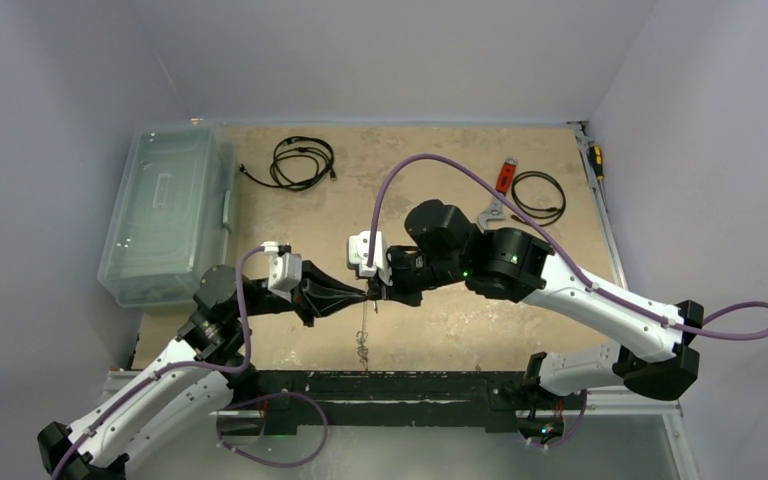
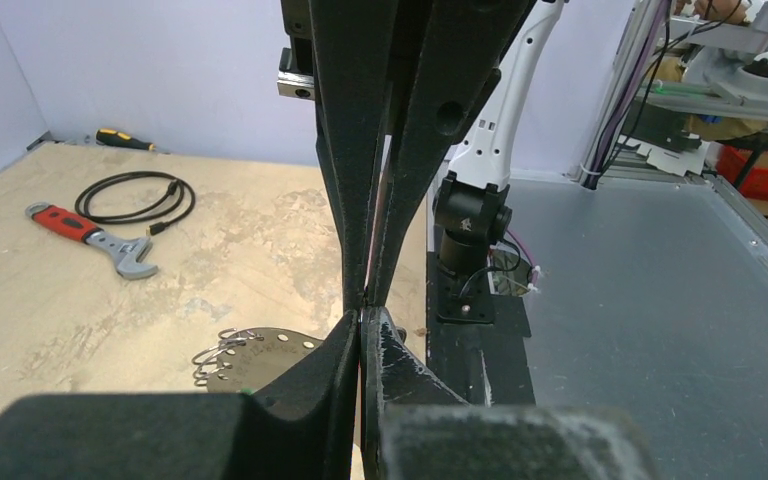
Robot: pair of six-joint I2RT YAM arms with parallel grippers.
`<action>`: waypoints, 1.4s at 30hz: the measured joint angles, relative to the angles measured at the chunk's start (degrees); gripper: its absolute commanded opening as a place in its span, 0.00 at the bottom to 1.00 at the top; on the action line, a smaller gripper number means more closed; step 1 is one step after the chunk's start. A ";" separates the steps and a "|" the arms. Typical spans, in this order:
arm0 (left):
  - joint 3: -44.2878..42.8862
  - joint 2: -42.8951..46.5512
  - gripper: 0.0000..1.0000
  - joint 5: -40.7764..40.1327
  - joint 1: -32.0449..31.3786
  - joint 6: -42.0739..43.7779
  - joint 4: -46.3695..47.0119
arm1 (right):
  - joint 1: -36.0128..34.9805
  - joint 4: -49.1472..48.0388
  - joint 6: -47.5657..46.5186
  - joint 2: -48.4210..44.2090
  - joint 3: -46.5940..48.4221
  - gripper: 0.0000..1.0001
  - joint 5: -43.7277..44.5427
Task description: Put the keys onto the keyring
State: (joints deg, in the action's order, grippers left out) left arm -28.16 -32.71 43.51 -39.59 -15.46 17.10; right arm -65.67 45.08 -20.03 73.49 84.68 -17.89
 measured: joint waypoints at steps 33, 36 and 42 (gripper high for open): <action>-0.02 5.14 0.00 -1.46 -0.07 0.00 -0.17 | -0.76 -37.99 7.10 -24.55 -32.63 0.38 1.81; -0.02 5.14 0.00 -1.29 0.33 -0.44 0.13 | -0.76 -40.79 7.72 -23.61 -33.29 0.35 1.40; -0.02 5.22 0.00 -1.20 0.55 -0.46 0.17 | -0.76 -43.91 8.09 -21.11 -33.29 0.34 0.31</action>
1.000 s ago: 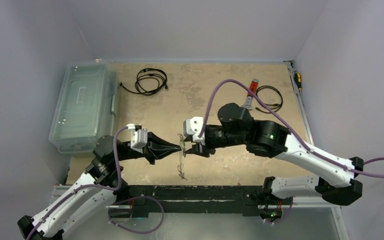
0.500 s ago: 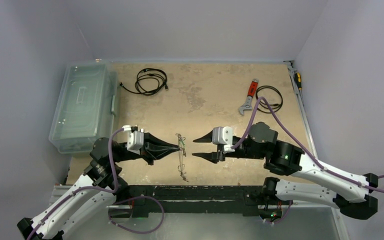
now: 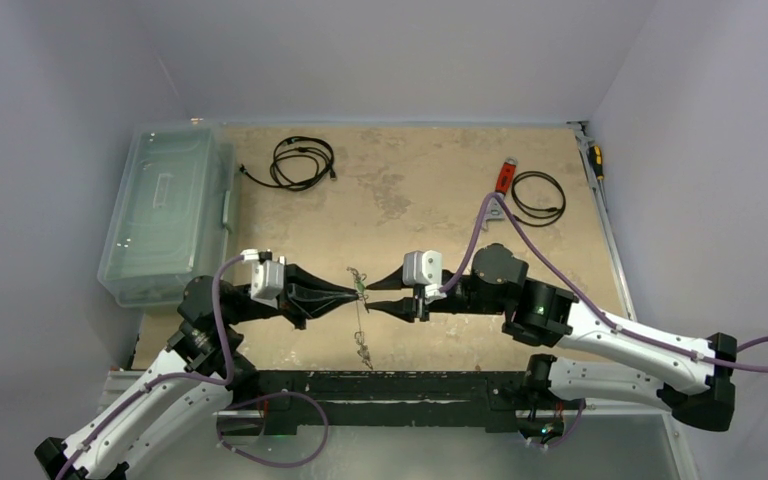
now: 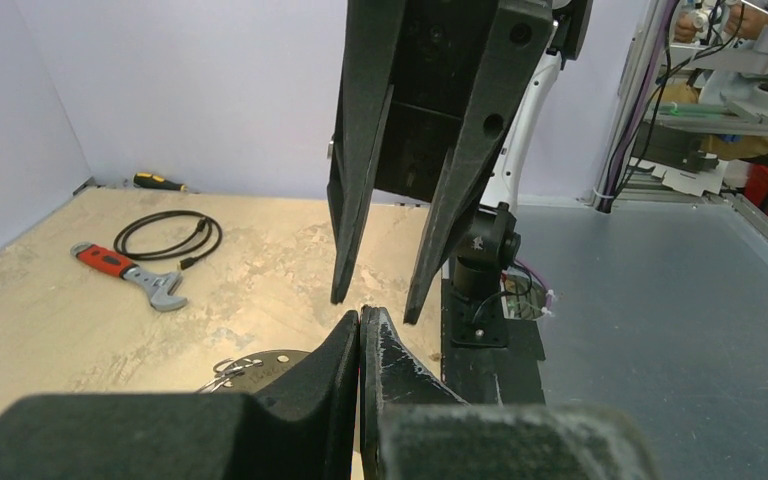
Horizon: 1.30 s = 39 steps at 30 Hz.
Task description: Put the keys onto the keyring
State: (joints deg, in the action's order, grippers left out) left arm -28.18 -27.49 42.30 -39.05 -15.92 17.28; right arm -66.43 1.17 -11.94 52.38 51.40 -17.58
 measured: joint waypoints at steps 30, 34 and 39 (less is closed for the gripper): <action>0.00 0.66 0.00 0.96 0.02 -0.09 0.02 | 0.00 -0.46 -0.15 1.92 0.00 0.00 -1.46; 0.00 0.79 0.00 0.94 0.02 -0.09 0.02 | 0.00 -0.50 -0.15 2.05 0.00 0.00 -1.49; 0.00 1.05 0.00 0.92 0.02 -0.09 0.02 | 0.00 -0.59 -0.15 2.75 0.00 0.00 -1.64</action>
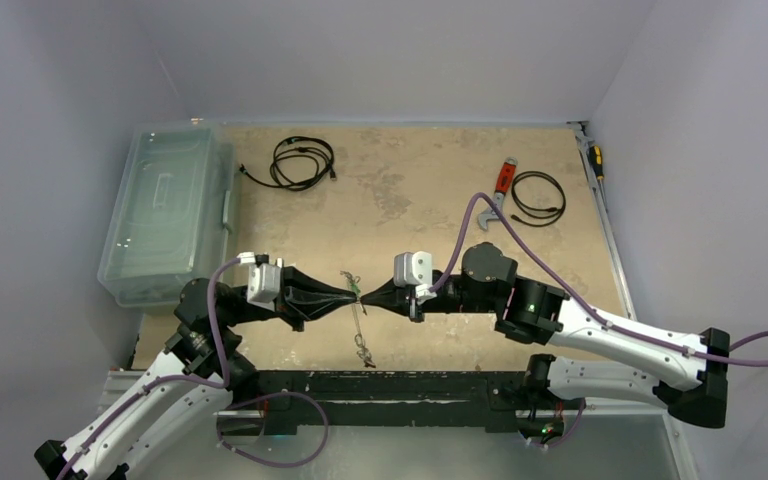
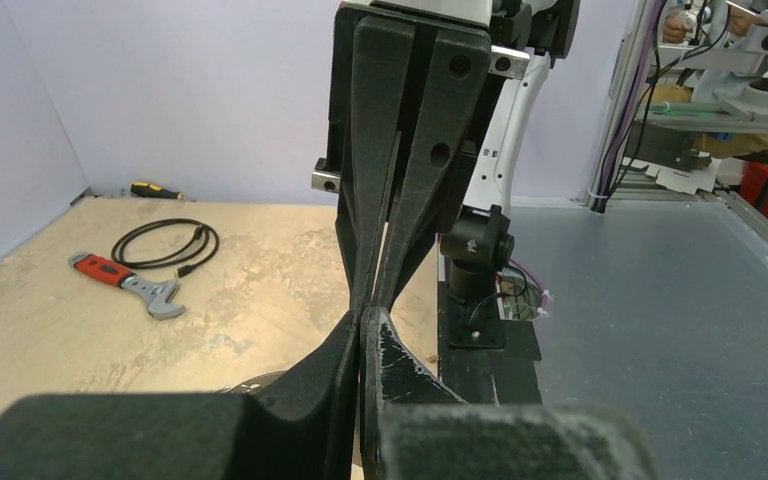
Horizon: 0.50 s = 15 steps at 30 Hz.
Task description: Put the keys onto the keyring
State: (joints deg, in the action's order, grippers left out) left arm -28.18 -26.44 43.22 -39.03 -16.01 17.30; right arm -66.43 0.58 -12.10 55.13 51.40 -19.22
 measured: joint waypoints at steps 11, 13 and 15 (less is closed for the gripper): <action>0.02 0.20 0.00 -0.02 0.00 0.00 0.00 | 0.00 -0.31 0.07 0.76 0.00 0.00 -0.72; 0.02 0.31 0.00 -0.02 0.00 0.00 0.00 | 0.00 -0.46 0.09 0.76 0.00 0.00 -0.90; 0.00 0.48 0.00 -0.04 0.00 0.00 0.04 | 0.00 -0.68 0.11 0.76 0.00 0.12 -1.07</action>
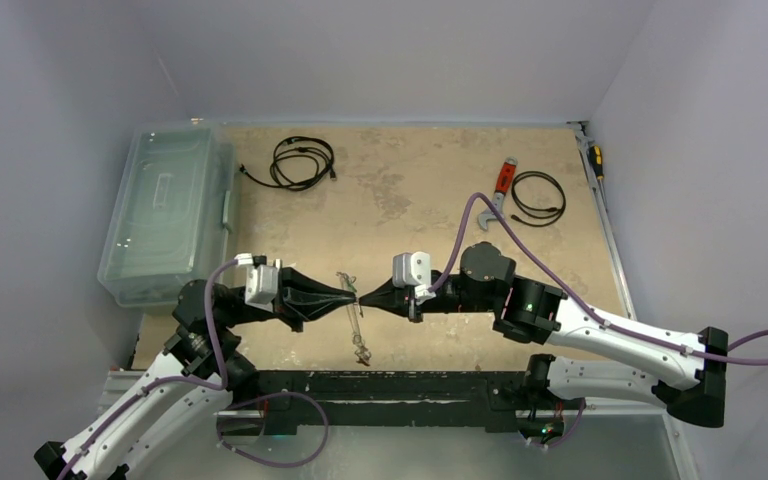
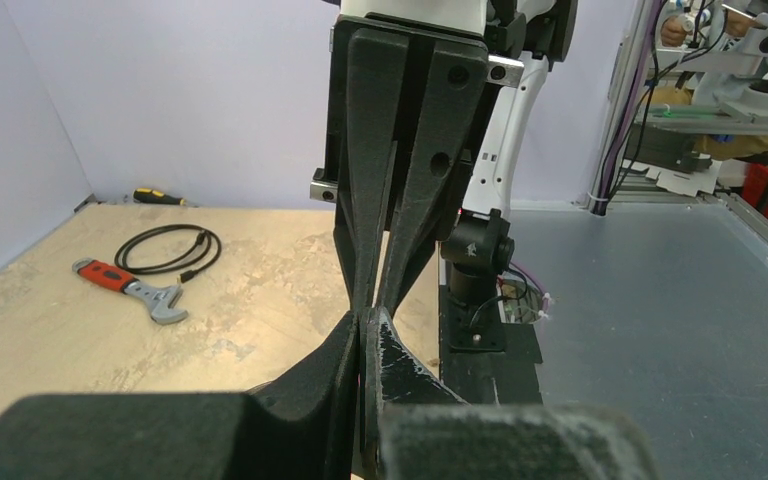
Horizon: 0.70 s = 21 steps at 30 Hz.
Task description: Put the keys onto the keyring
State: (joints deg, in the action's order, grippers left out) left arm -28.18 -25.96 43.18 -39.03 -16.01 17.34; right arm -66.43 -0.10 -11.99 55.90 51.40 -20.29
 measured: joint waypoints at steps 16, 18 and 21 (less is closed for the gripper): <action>0.02 0.28 0.00 -0.46 0.00 0.02 0.13 | 0.00 -2.51 0.42 1.40 0.00 0.15 -1.60; 0.02 0.35 0.00 -0.46 0.00 0.00 0.13 | 0.00 -2.67 0.42 1.84 0.00 0.08 -1.77; 0.00 0.44 0.00 -0.42 0.00 0.00 0.13 | 0.02 -2.97 0.46 2.34 0.00 0.02 -1.73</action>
State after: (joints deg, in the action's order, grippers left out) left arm -28.18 -25.52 42.76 -39.03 -16.01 17.47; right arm -66.41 -3.07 -11.53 58.24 51.40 -22.02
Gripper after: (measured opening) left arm 0.008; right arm 0.074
